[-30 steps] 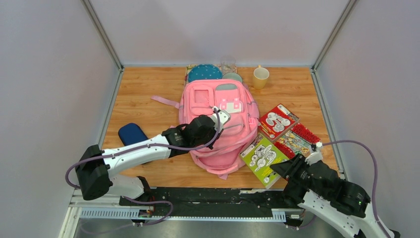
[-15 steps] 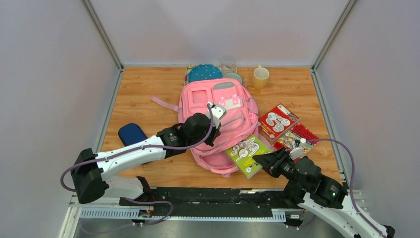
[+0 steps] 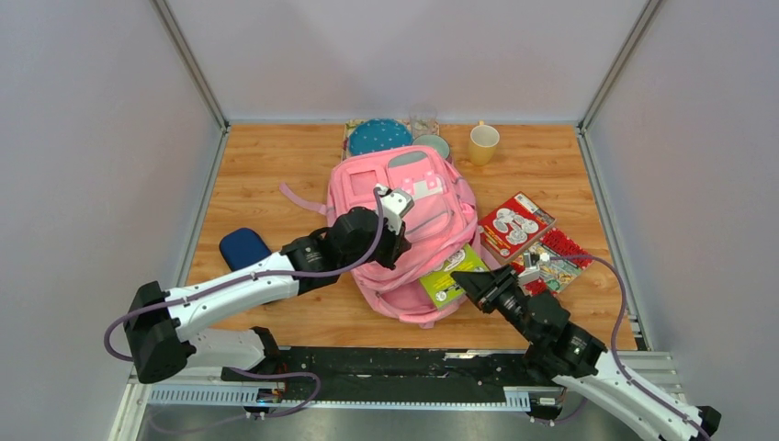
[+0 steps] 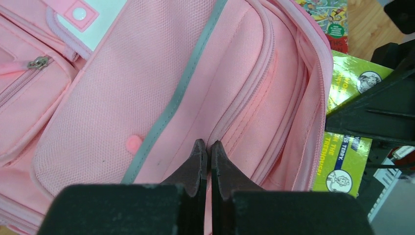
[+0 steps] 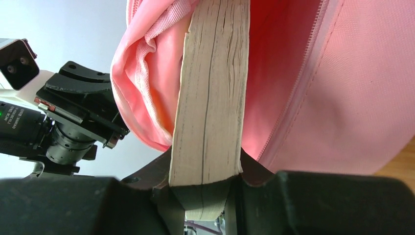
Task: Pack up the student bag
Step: Place the book in the student bag.
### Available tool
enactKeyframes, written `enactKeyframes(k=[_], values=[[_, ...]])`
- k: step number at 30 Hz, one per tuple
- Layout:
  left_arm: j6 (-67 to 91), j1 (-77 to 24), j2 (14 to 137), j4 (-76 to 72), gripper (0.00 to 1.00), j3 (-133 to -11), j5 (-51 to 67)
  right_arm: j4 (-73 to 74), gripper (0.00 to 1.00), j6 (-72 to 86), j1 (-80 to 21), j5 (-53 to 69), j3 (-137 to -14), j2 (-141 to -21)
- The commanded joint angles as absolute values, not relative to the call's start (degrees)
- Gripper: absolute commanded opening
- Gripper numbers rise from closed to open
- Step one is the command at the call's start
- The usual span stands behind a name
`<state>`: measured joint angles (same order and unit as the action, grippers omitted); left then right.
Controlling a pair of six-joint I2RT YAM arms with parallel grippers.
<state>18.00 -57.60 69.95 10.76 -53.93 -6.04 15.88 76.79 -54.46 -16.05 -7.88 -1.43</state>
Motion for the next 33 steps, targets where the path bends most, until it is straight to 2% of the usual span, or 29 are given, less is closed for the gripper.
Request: enactKeyframes(k=[1, 8, 19, 33], values=[[21.6, -57.3, 65.7, 3.6, 0.00, -58.0, -2.7, -5.2, 0.00, 74.6, -54.5, -20.8, -9.8, -5.3], [23.1, -57.3, 64.9, 2.1, 0.00, -57.3, 1.0, -18.0, 0.00, 74.3, -54.6, -17.8, -10.4, -22.2], [24.0, -57.3, 64.2, 0.7, 0.00, -57.7, 3.4, -24.4, 0.00, 76.1, -54.6, -22.5, -16.7, -39.2], [23.6, -57.3, 63.5, 0.3, 0.00, -59.2, 7.6, -46.5, 0.02, 70.7, -54.5, -23.9, -23.3, -64.5]])
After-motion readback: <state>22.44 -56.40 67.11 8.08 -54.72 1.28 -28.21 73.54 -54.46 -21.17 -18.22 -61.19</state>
